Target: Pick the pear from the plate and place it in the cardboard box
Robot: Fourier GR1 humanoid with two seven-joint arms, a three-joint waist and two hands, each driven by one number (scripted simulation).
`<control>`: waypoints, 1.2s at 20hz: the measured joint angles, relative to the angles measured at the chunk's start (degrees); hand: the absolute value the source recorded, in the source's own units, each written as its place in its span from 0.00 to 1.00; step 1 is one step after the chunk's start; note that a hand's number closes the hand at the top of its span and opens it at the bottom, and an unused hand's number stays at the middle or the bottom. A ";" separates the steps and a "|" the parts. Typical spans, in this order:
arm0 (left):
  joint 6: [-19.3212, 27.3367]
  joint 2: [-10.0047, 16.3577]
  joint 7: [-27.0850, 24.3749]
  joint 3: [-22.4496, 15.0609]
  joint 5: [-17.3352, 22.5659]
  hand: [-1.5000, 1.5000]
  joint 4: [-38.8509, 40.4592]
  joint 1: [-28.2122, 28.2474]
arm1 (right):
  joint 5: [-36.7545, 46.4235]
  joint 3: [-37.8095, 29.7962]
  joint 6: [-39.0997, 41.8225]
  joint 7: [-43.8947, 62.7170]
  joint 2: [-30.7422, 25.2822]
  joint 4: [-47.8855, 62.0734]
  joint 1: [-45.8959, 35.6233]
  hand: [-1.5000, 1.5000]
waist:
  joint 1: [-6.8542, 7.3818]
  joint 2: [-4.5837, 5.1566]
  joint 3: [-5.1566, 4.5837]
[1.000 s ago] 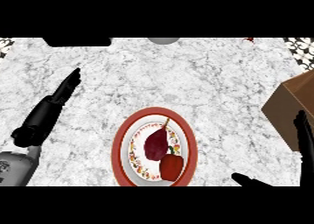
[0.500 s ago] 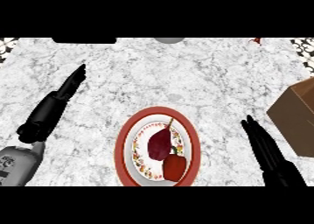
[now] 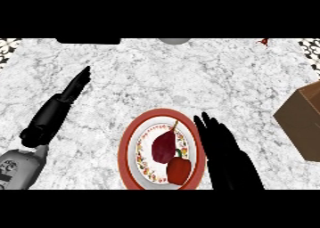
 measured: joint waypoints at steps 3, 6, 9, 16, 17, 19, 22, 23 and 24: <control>-0.38 -0.08 -0.46 0.89 -0.19 0.50 0.55 0.27 | 0.47 1.47 2.15 3.28 5.73 2.23 -3.55 0.00 | -0.43 -0.04 0.05; -0.67 -0.59 -0.13 1.32 -0.45 0.50 0.61 0.02 | -0.85 1.29 2.63 4.58 8.65 6.35 -6.54 0.00 | -0.60 -0.03 0.10; -0.96 -1.45 -0.97 1.80 -1.07 0.50 2.50 -0.76 | -1.33 2.37 1.94 5.40 10.09 10.48 -8.39 0.00 | -0.85 0.01 0.13; -2.32 -1.64 -0.12 2.89 -1.62 0.50 1.34 0.23 | -0.71 2.02 -0.04 6.32 11.17 18.39 -13.03 0.00 | -0.80 -0.06 0.18; -2.66 -1.51 -0.79 3.18 -1.77 0.50 1.44 0.96 | -0.52 2.28 -0.36 6.35 11.22 18.95 -13.12 0.00 | -0.83 -0.06 0.18; -2.82 -1.89 0.00 3.49 -1.99 0.50 0.70 0.79 | -0.32 1.81 -0.52 6.16 11.28 19.50 -13.40 0.00 | -0.94 -0.08 0.19; -3.33 -2.18 0.53 4.24 -2.24 0.50 0.56 0.23 | -0.71 1.95 -1.27 5.80 11.42 23.53 -14.81 0.00 | -0.90 -0.05 0.20; -3.61 -1.96 1.10 4.75 -2.05 0.50 -0.12 0.25 | -0.33 2.59 -1.62 5.79 11.45 24.01 -14.07 0.00 | -0.92 -0.07 0.20; -3.73 -2.25 1.38 4.90 -2.20 0.50 0.44 -0.48 | -0.30 3.16 -1.75 6.11 11.43 24.24 -14.09 0.00 | -1.02 -0.06 0.20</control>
